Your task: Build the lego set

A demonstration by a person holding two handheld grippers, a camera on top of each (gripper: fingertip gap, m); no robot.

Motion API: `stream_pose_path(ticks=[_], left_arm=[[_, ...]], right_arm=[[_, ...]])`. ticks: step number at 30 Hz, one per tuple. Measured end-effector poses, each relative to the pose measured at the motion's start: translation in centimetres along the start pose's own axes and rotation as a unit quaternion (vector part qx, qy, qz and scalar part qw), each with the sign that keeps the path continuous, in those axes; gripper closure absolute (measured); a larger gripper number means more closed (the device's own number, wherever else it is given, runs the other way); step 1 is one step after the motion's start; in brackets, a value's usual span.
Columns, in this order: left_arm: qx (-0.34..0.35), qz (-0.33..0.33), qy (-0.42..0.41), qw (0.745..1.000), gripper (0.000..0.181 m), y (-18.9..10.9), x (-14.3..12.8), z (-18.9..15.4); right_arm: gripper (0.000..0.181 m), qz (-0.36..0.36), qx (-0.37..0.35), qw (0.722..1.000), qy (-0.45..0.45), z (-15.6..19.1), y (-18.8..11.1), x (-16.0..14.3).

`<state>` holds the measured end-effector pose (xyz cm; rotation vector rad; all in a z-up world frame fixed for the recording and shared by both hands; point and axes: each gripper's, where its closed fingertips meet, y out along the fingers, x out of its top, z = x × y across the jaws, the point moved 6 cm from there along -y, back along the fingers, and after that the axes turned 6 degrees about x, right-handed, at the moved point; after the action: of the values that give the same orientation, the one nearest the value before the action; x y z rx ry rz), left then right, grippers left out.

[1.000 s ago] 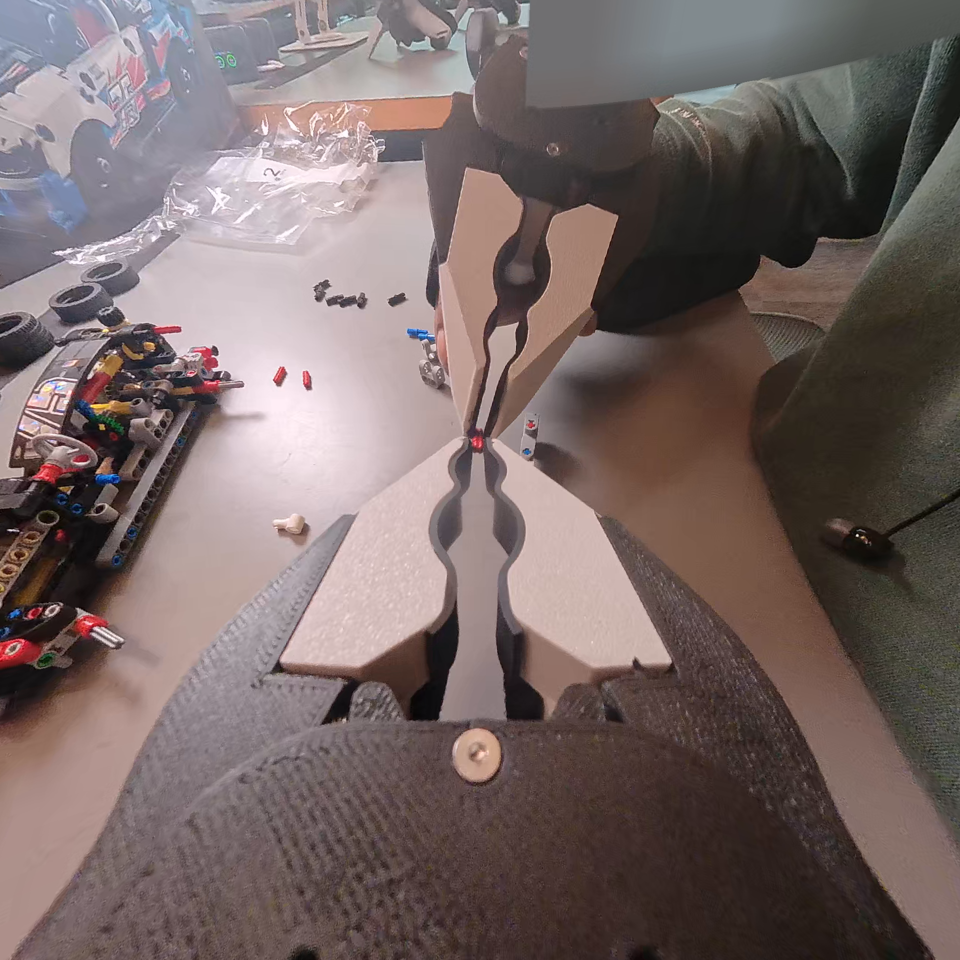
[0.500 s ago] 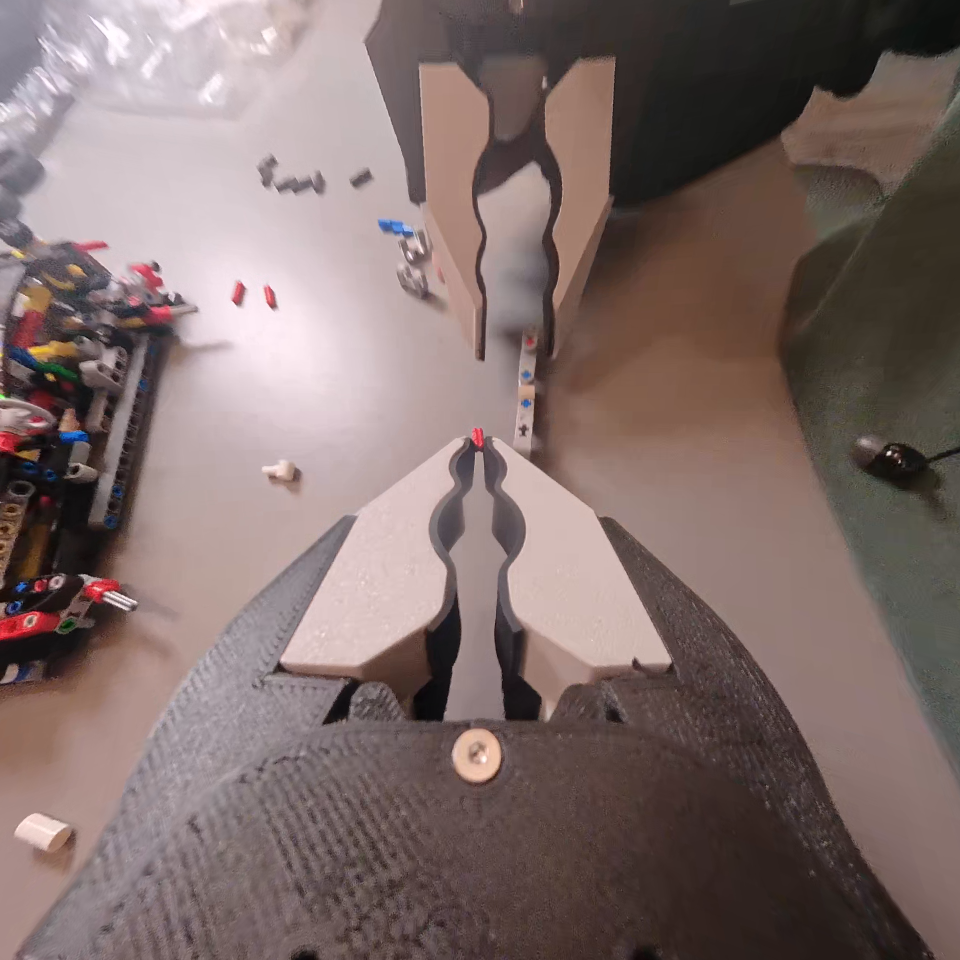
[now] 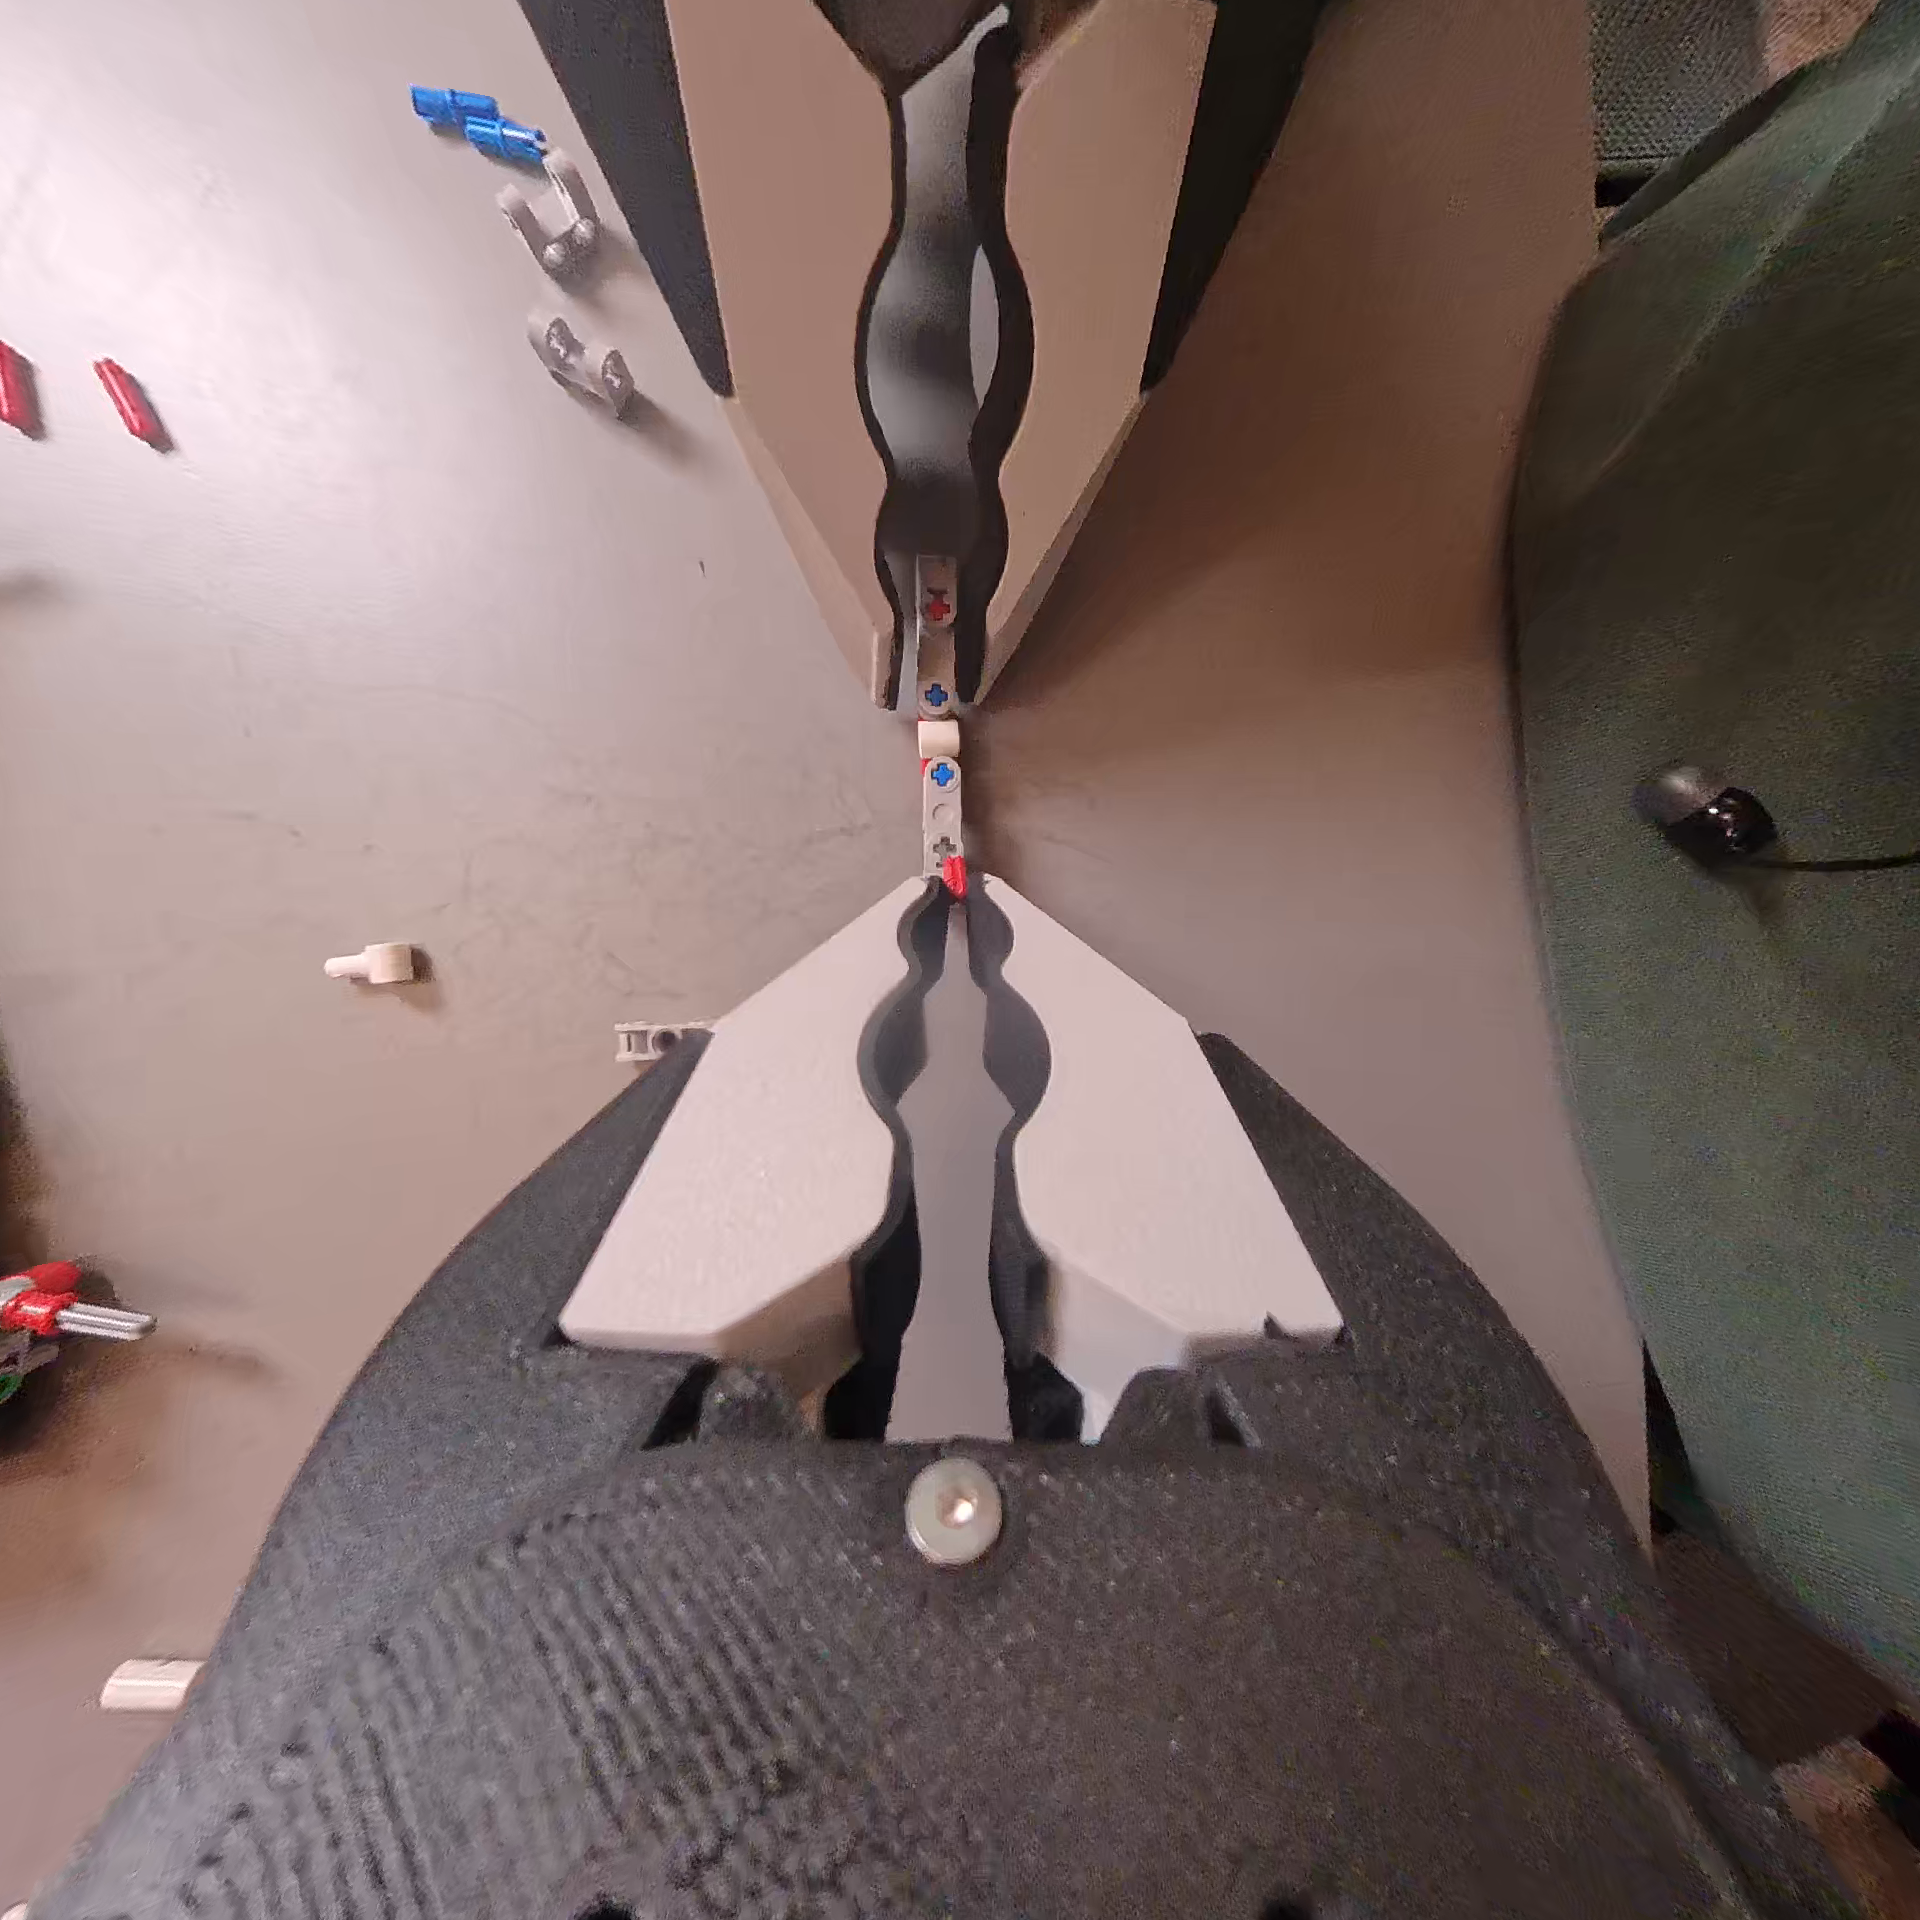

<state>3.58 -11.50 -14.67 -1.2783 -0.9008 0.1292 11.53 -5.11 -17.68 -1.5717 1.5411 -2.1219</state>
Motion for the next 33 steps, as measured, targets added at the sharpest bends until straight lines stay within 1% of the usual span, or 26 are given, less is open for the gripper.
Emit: stream_pose_path(ticks=[1, 9, 25, 33], left_arm=[[0.000, 0.008, 0.002, 1.000, 0.180, 0.0, 0.1, 0.0], [-0.006, 0.055, 0.008, 0.998, 0.180, 0.5, 1.1, 0.0], [-0.008, 0.098, 0.015, 0.995, 0.179, 0.6, 1.6, 0.0], [-0.007, 0.129, 0.052, 0.990, 0.179, 1.0, 1.9, 0.0]], right_arm=[[0.169, -0.001, -0.001, 1.000, 0.001, 0.0, 0.0, 0.0], [0.169, -0.007, -0.002, 1.000, 0.003, 0.1, 0.0, -0.1], [0.169, -0.006, -0.002, 1.000, -0.001, 0.3, 0.0, -0.1], [0.171, -0.006, -0.009, 1.000, -0.010, 0.3, 0.0, -0.1]])
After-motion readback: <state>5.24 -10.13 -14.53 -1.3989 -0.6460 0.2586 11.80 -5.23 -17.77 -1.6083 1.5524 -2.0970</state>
